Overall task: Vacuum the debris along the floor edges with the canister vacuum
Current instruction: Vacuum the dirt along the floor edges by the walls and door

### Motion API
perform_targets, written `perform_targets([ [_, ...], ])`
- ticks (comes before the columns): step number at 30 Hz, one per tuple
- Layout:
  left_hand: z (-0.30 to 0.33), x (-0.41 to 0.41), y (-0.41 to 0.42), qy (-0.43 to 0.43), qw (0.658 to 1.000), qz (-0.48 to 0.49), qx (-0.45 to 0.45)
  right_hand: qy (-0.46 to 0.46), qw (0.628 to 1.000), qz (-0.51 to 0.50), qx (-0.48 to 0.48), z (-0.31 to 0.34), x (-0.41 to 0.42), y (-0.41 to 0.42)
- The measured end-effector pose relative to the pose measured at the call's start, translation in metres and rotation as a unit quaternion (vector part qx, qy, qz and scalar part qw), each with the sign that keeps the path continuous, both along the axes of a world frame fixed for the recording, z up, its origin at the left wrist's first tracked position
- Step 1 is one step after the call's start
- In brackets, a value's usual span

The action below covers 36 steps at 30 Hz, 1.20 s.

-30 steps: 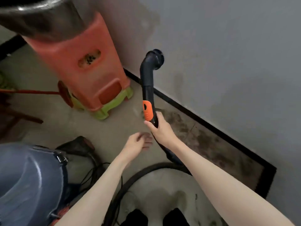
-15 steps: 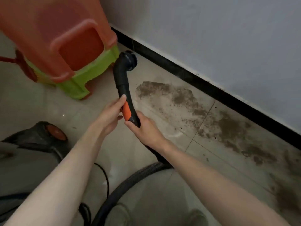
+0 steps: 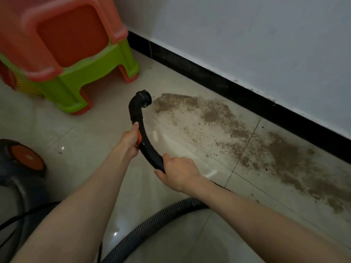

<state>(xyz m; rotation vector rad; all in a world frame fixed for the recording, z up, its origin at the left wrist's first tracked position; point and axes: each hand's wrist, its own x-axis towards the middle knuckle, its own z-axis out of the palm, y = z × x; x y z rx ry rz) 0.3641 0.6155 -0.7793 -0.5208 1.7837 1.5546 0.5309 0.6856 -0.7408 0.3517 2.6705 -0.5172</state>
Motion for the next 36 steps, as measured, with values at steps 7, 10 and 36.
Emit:
perform_targets([
  [7, -0.006, 0.004, -0.017, 0.013, 0.996, 0.038, 0.075, 0.031, 0.985, -0.032, -0.165, -0.037, -0.031, 0.001],
  [10, -0.010, 0.010, -0.020, -0.028, 0.993, 0.022, 0.114, 0.038, 0.977, -0.049, -0.202, -0.043, -0.041, 0.005],
  [36, -0.012, 0.001, 0.052, -0.048, 0.995, -0.002, 0.083, 0.037, 0.991, -0.117, -0.059, -0.040, -0.051, 0.042],
])
